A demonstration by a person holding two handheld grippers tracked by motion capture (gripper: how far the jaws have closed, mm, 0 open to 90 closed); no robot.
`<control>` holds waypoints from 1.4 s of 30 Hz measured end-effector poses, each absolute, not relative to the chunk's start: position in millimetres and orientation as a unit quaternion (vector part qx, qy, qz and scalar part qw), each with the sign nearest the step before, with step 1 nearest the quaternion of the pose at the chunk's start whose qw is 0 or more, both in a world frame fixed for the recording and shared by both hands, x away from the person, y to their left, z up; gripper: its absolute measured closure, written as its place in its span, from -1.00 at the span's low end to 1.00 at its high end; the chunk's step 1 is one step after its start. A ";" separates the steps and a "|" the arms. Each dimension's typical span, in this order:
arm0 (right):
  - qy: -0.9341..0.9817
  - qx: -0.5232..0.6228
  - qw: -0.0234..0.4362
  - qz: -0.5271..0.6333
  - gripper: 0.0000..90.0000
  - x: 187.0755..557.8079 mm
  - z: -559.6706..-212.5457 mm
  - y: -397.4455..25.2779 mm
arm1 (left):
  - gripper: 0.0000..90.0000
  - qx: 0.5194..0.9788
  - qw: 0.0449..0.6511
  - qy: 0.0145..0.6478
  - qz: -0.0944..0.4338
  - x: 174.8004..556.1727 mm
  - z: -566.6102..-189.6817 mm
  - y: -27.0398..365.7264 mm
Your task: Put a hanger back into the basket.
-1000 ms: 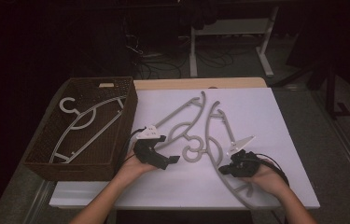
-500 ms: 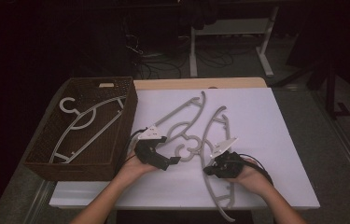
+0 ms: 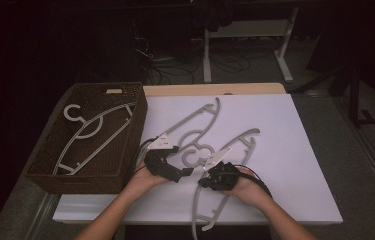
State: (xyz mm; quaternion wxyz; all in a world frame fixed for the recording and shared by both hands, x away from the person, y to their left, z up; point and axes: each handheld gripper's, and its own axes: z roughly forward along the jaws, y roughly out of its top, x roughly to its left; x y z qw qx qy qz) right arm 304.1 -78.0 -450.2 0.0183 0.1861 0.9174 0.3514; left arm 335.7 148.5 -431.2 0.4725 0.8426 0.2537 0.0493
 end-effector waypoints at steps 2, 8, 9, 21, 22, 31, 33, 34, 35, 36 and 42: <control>0.917 0.185 0.020 0.352 0.98 305.7 -450.2 -71.5 | -1.00 0.842 0.473 0.254 0.050 335.7 -430.8 148.9; 0.912 0.188 0.022 0.363 0.98 306.8 -446.8 -70.0 | -1.00 0.843 0.472 0.254 0.050 335.1 -428.9 150.7; 0.910 0.190 0.023 0.368 0.98 307.5 -444.7 -73.7 | -1.00 0.843 0.471 0.254 0.048 334.7 -428.6 150.9; 0.879 0.275 0.066 0.385 0.72 307.5 -428.6 -154.1 | -1.00 0.846 0.469 0.250 0.033 316.9 -427.5 146.3; 0.876 0.282 0.070 0.386 0.76 307.5 -428.0 -161.4 | -1.00 0.846 0.469 0.250 0.031 315.3 -428.3 146.2; 0.861 0.336 0.103 0.369 0.97 309.2 -434.8 -204.4 | -1.00 0.852 0.461 0.247 0.026 312.5 -433.4 144.8; 0.856 0.345 0.107 0.370 0.97 313.9 -437.5 -207.9 | -1.00 0.852 0.461 0.247 0.026 312.8 -434.3 144.7; 0.855 0.347 0.107 0.371 0.97 316.5 -438.4 -208.8 | -1.00 0.852 0.461 0.248 0.025 313.1 -434.8 144.6; 0.854 0.349 0.105 0.372 0.97 318.5 -439.1 -208.6 | -1.00 0.852 0.460 0.248 0.025 313.3 -435.3 144.5; 0.854 0.349 0.106 0.372 0.97 319.8 -439.7 -207.4 | -1.00 0.853 0.459 0.248 0.025 313.4 -435.7 144.2; 0.862 0.341 0.104 0.359 0.98 323.8 -445.4 -200.8 | -1.00 0.856 0.455 0.245 0.023 313.0 -438.0 142.5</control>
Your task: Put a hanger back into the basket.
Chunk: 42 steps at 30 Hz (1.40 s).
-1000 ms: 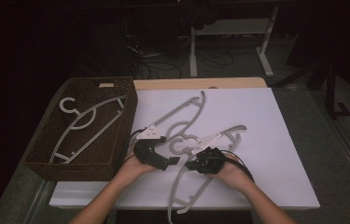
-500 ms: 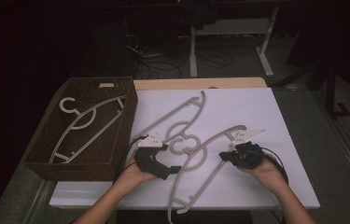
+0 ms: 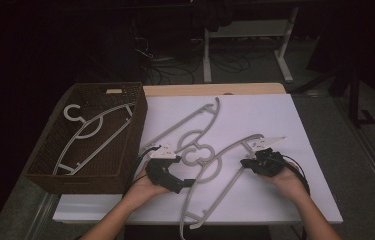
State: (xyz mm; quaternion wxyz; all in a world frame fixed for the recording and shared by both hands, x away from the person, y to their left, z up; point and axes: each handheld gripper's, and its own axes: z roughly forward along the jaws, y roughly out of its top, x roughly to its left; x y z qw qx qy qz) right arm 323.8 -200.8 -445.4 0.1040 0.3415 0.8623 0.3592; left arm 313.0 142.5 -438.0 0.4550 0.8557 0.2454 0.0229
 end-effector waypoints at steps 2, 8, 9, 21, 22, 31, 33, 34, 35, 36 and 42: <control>0.867 0.340 0.106 0.349 0.98 324.1 -447.8 -199.4 | -1.00 0.856 0.454 0.245 0.022 312.6 -438.2 142.1; 0.871 0.342 0.106 0.338 0.98 322.8 -451.7 -196.6 | -1.00 0.860 0.449 0.242 0.021 311.6 -439.3 140.5; 0.872 0.340 0.108 0.336 0.98 322.5 -451.9 -195.9 | -1.00 0.862 0.446 0.242 0.018 311.2 -440.2 139.5; 0.872 0.345 0.112 0.329 0.99 321.2 -453.0 -194.5 | -0.75 0.894 0.394 0.211 -0.034 302.9 -458.0 111.8; 0.872 0.345 0.112 0.329 0.99 321.1 -453.0 -194.5 | -0.71 0.894 0.394 0.211 -0.038 302.7 -458.5 110.1; 0.872 0.343 0.111 0.331 0.99 321.4 -453.4 -195.1 | -0.26 0.885 0.402 0.226 -0.066 306.7 -458.7 107.9; 0.872 0.343 0.111 0.332 0.99 321.7 -453.5 -195.3 | -0.12 0.883 0.402 0.232 -0.075 308.7 -458.9 109.3; 0.872 0.343 0.111 0.332 0.99 321.6 -453.5 -195.3 | -0.07 0.881 0.403 0.235 -0.078 309.5 -459.1 109.5; 0.872 0.343 0.111 0.331 0.99 321.4 -453.5 -195.3 | -0.03 0.881 0.402 0.235 -0.081 310.0 -459.1 109.6; 0.872 0.344 0.111 0.330 0.99 321.1 -453.4 -195.4 | 0.07 0.881 0.403 0.234 -0.086 310.4 -459.5 109.2; 0.873 0.347 0.110 0.325 0.99 320.0 -456.2 -196.7 | 0.33 0.882 0.400 0.224 -0.104 308.8 -460.5 101.3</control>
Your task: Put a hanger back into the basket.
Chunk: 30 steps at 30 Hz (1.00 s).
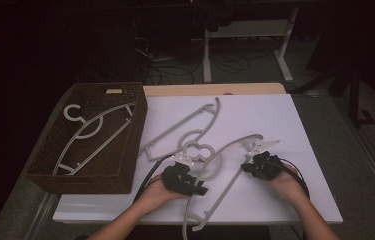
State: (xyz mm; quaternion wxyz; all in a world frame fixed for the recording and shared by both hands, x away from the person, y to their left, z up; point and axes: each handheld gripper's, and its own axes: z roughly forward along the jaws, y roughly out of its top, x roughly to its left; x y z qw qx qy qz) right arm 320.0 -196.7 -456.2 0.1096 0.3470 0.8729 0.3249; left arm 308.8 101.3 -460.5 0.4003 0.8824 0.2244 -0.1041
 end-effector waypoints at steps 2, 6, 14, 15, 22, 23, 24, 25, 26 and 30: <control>0.876 0.343 0.116 0.320 0.98 319.2 -455.4 -195.1 | 0.34 0.883 0.396 0.227 -0.109 309.6 -459.6 99.4; 0.875 0.344 0.111 0.323 0.98 320.1 -455.2 -196.1 | 0.42 0.871 0.405 0.250 -0.121 312.8 -458.6 100.6; 0.863 0.341 0.105 0.357 0.84 316.3 -445.7 -200.0 | 0.70 0.844 0.433 0.303 -0.090 319.0 -447.6 104.3; 0.860 0.342 0.104 0.364 0.80 315.3 -444.0 -200.7 | 0.73 0.843 0.434 0.304 -0.094 320.2 -446.0 105.0; 0.844 0.326 0.083 0.418 0.42 307.1 -428.8 -203.2 | 0.74 0.835 0.445 0.315 -0.068 322.8 -427.1 112.6; 0.841 0.324 0.080 0.426 0.35 305.7 -426.7 -202.8 | 0.74 0.833 0.449 0.317 -0.062 323.2 -422.4 115.1; 0.840 0.322 0.077 0.430 0.28 304.8 -425.0 -202.3 | 0.74 0.830 0.454 0.320 -0.055 323.7 -417.3 117.8; 0.838 0.319 0.076 0.435 0.19 303.6 -423.6 -201.2 | 0.75 0.827 0.459 0.320 -0.048 324.3 -411.6 121.6; 0.838 0.318 0.078 0.438 0.12 302.6 -422.3 -200.2 | 0.76 0.831 0.453 0.320 -0.045 325.4 -405.8 124.1; 0.832 0.315 0.081 0.450 -0.01 300.2 -418.4 -197.7 | 0.76 0.827 0.458 0.326 -0.024 328.3 -384.3 135.8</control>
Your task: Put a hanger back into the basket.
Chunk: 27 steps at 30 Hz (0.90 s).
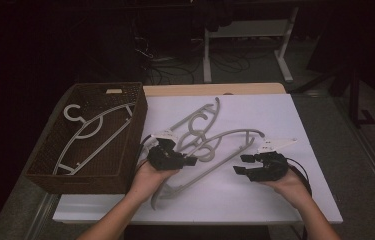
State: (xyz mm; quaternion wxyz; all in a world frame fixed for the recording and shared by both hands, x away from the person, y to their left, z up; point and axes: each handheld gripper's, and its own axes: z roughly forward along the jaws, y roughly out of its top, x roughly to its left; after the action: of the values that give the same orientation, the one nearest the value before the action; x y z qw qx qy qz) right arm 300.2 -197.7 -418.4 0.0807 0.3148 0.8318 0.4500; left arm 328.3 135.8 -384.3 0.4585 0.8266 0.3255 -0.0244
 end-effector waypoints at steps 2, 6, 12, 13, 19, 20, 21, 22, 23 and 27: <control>0.830 0.314 0.081 0.455 -0.05 300.2 -416.9 -197.9 | 0.76 0.828 0.458 0.323 -0.008 331.6 -365.7 145.4; 0.827 0.317 0.084 0.456 -0.11 301.5 -417.6 -199.4 | 0.76 0.824 0.465 0.325 0.005 334.8 -345.1 157.3; 0.820 0.332 0.088 0.457 -0.32 305.7 -419.7 -203.4 | 0.76 0.822 0.467 0.323 0.043 342.2 -305.5 186.6; 0.819 0.335 0.088 0.457 -0.34 305.7 -420.0 -203.6 | 0.76 0.822 0.467 0.323 0.049 343.7 -299.9 192.1; 0.817 0.341 0.092 0.456 -0.47 306.9 -421.0 -204.2 | 0.77 0.822 0.461 0.321 0.090 350.9 -271.8 228.8; 0.816 0.343 0.094 0.456 -0.54 307.3 -421.6 -203.8 | 0.77 0.821 0.461 0.324 0.096 351.8 -267.9 236.1; 0.816 0.343 0.094 0.456 -0.54 307.3 -421.6 -203.8 | 0.77 0.819 0.461 0.327 0.101 352.6 -264.3 243.5; 0.816 0.344 0.094 0.455 -0.57 307.5 -421.9 -203.5 | 0.77 0.817 0.460 0.330 0.107 353.1 -260.8 251.0; 0.816 0.346 0.097 0.454 -0.61 307.7 -422.4 -203.2 | 0.77 0.815 0.459 0.335 0.114 353.7 -257.7 258.9; 0.812 0.356 0.105 0.450 -0.73 310.1 -425.2 -203.1 | 0.77 0.804 0.459 0.352 0.135 355.9 -248.5 292.5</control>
State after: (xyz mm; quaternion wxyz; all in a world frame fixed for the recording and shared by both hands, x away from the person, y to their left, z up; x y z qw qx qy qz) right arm 310.1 -203.1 -425.2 0.1050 0.3561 0.8124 0.4496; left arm 355.9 292.5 -248.5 0.4593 0.8044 0.3518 0.1351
